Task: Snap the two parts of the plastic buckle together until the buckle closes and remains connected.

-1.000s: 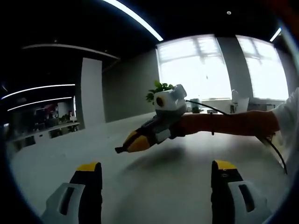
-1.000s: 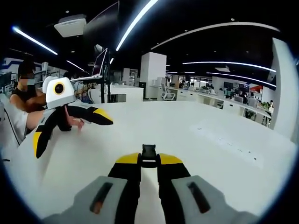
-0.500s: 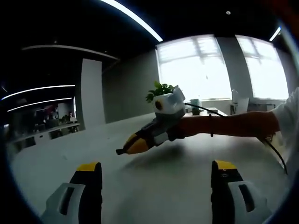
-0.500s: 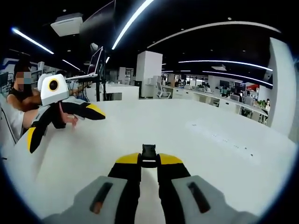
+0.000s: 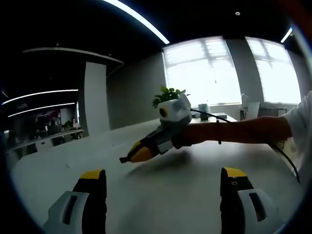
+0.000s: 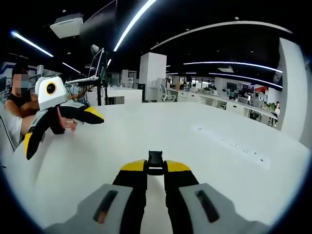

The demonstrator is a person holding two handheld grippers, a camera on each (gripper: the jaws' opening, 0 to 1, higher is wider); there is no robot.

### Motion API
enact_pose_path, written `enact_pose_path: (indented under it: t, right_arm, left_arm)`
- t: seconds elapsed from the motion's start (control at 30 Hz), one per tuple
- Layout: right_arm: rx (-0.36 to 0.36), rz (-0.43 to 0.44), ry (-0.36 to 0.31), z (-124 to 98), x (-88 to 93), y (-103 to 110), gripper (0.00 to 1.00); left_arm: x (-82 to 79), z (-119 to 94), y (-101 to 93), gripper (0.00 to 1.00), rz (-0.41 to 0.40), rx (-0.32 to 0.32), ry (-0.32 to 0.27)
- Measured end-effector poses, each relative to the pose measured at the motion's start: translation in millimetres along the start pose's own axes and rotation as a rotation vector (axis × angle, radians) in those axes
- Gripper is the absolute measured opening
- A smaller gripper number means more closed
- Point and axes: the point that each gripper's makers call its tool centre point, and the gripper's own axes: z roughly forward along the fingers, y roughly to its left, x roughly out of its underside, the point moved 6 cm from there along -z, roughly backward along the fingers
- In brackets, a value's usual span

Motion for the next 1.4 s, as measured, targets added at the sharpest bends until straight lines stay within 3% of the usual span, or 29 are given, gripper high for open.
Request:
enact_pose_path:
  t: [0.37,1.4]
  right_arm:
    - [0.036,0.009,0.020,1,7.7,-8,0.11]
    - [0.045,0.020,0.022,-1,9.9,-9,0.11]
  left_arm:
    - [-0.1,0,0.6,0.99,-0.006,-0.003,-0.003]
    - [1.2,-1,1.5,0.99,-0.013,-0.017,0.003]
